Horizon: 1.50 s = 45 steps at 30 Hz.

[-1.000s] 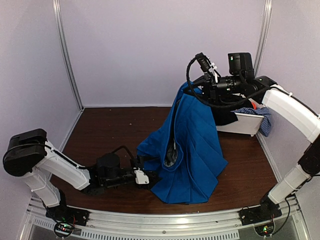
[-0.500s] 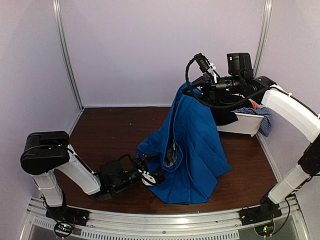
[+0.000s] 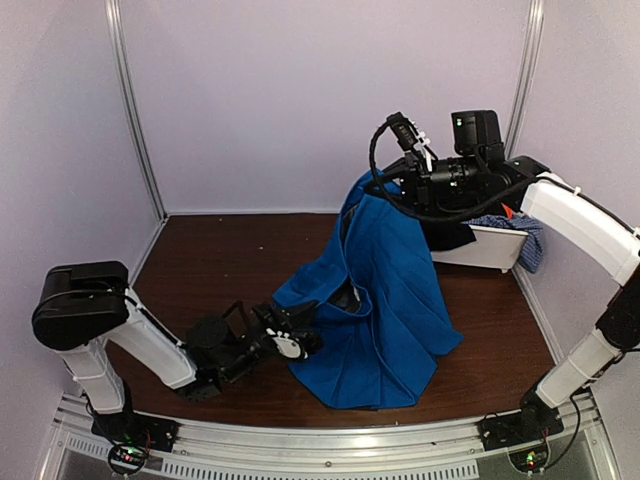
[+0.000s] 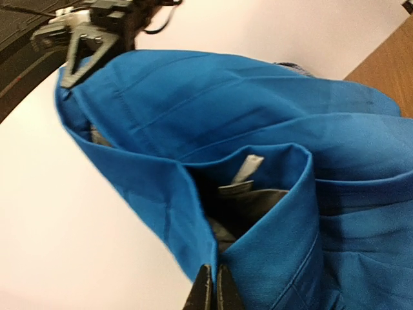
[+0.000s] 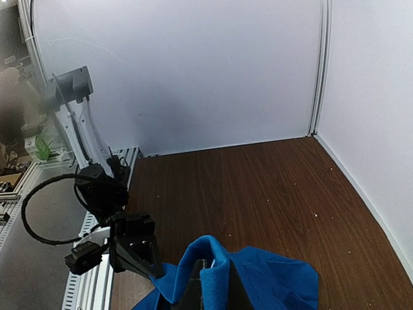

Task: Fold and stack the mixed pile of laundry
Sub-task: Pick up the crumpled skirt from the center of the board, then flatten out the crumpled skirt at the center of the board.

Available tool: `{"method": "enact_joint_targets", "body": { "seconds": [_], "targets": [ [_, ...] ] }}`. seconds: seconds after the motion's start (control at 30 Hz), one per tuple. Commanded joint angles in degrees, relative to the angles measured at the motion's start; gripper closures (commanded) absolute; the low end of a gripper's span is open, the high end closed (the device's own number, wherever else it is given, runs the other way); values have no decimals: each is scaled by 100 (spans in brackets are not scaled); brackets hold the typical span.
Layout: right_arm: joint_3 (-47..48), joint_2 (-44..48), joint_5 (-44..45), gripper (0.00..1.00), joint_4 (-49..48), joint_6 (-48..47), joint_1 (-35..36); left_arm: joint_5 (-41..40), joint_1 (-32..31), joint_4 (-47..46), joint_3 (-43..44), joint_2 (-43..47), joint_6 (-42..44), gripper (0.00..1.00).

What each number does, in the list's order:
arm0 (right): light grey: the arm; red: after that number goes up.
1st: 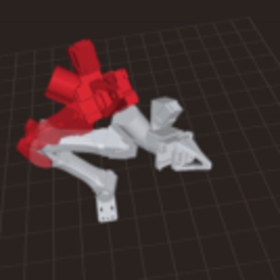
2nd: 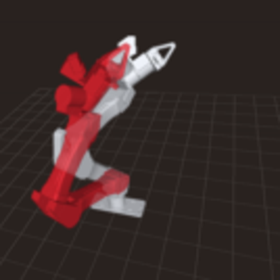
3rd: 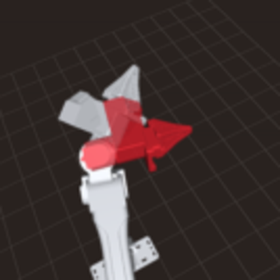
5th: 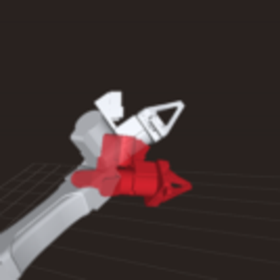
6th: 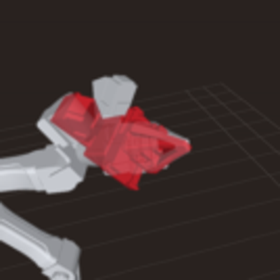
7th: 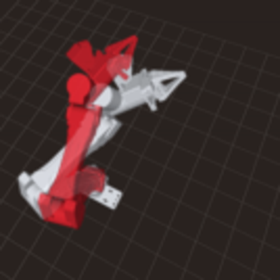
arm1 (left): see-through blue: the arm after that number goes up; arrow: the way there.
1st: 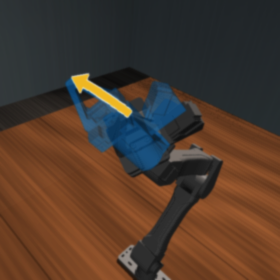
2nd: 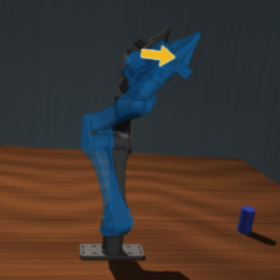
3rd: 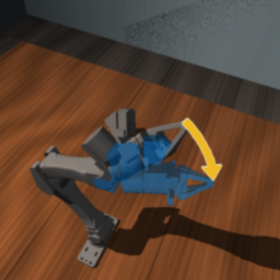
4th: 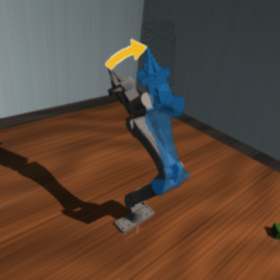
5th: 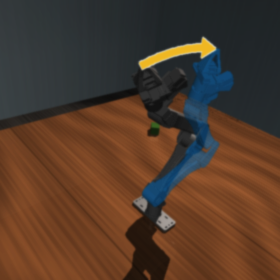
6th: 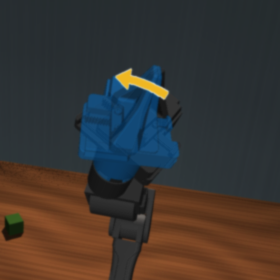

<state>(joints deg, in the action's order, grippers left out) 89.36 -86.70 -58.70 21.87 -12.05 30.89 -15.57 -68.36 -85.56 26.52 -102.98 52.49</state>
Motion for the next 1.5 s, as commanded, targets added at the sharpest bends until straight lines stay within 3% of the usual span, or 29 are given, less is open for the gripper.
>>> {"method": "enact_joint_targets", "body": {
  "seconds": [0.0, 0.07, 0.23, 0.27, 0.4, 0.47, 0.5, 0.6, 0.73, 0.97, 1.17, 1.47],
  "targets": [
    [-239, 66, 62, 100, -321, -64, -28, -764, -26, -425, -201, 1097, -654, 100],
    [-427, 29, 39, 100, -516, 84, -140, -1390, -13, 827, 20, 1969, -1347, 100],
    [-1120, -185, -245, 97, -1517, 816, -528, -1488, 668, 5986, 1362, 4132, -4132, 100],
    [-1268, -271, -352, 86, -1727, 1049, -602, -1294, 908, 6851, 1519, 4404, -4774, 100],
    [-1974, -684, -517, 50, -2610, 1775, -659, -1146, 1507, 8715, 1766, 4965, -6176, 100],
    [-2343, -874, -532, 40, -3072, 2084, -656, -1154, 1668, 9548, 1836, 4974, -6730, 100],
    [-2546, -943, -482, 30, -3372, 2283, -653, -1078, 1703, 9885, 1836, 4919, -6928, 100],
    [-3005, -1060, -189, 23, -3807, 2552, -645, -1072, 1735, 10715, 1677, 4536, -7605, 100],
    [-3060, -1221, 103, 24, -3708, 2472, -540, -1076, 1775, 11234, 1383, 4239, -8332, 100],
    [-2580, -1789, 782, 28, -3057, 2125, -37, -1084, 2031, 11101, 1196, 4550, -8378, 100],
    [-1305, -2726, 1099, 37, -2437, 2277, 214, -1078, 2166, 11049, 1277, 4377, -8269, 100],
    [44, -3922, 1413, 36, -1444, 2294, 477, -1014, 2382, 10875, 1381, 4199, -8246, 100]
  ]
}}
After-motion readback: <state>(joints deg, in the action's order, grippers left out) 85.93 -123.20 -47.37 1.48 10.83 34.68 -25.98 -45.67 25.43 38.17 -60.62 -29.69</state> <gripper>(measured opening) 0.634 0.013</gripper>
